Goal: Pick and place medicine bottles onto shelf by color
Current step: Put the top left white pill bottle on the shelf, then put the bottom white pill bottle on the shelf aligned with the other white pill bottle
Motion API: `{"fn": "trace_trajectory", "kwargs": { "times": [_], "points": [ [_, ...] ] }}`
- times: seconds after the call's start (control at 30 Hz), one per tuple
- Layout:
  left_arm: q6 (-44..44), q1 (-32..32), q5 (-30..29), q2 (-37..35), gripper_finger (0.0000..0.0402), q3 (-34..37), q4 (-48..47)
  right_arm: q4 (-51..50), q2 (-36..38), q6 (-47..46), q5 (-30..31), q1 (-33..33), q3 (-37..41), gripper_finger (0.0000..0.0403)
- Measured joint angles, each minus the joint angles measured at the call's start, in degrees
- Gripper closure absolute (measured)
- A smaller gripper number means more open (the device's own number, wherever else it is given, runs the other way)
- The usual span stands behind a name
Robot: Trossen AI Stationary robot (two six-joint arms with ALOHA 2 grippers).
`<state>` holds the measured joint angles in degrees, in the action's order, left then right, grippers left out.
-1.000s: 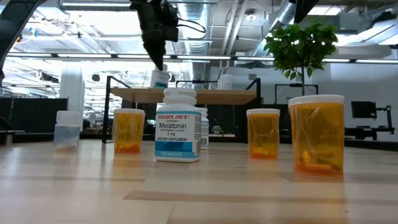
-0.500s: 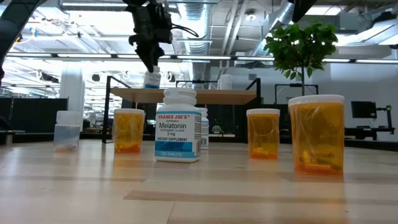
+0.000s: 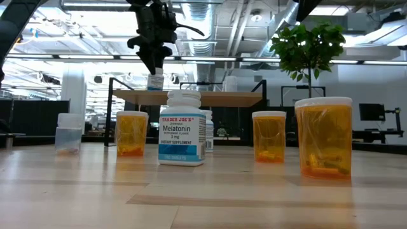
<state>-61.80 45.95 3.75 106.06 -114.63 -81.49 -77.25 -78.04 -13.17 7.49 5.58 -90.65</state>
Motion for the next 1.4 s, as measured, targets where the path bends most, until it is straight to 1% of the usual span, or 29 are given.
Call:
{"fn": "trace_trajectory", "kwargs": {
  "times": [0.1,0.37,0.77,0.93,1.03,1.13,1.23,1.3,1.4],
  "points": [
    [1.19,0.0,0.38,0.0,0.0227,0.0,0.15,0.0,-0.01,0.01,-0.01,0.0,0.0,0.0159],
    [0.63,0.0,1.84,0.0,0.0224,0.0,1.15,0.0,-0.02,0.02,0.0,0.0,0.0,0.0159],
    [0.13,0.0,1.51,0.0,0.0167,0.01,1.68,-0.03,-0.01,0.13,0.0,0.0,0.0,0.0159],
    [-0.53,0.0,1.46,0.0,0.016,0.02,2.36,-0.04,0.0,0.13,0.0,0.0,0.0,0.0159],
    [-1.67,-0.42,1.37,0.0,0.016,0.02,4.32,-0.04,0.0,0.13,0.0,0.0,0.0,0.0159],
    [-1.53,-1.65,1.33,0.0,0.0159,0.02,6.67,-0.05,0.0,0.13,0.0,0.0,0.0,0.0159],
    [-1.18,-3.68,0.36,0.0,0.0159,-0.84,7.0,-0.07,0.0,0.11,0.0,0.0,0.0,0.0159],
    [1.28,-5.57,0.07,-0.07,0.0159,-1.73,6.89,-0.07,-0.01,0.11,0.0,0.0,0.0,0.0159],
    [7.84,-8.9,1.12,-0.1,0.0159,-2.73,4.72,-0.04,0.0,-0.02,0.0,0.0,0.0,0.0159]
  ]
}}
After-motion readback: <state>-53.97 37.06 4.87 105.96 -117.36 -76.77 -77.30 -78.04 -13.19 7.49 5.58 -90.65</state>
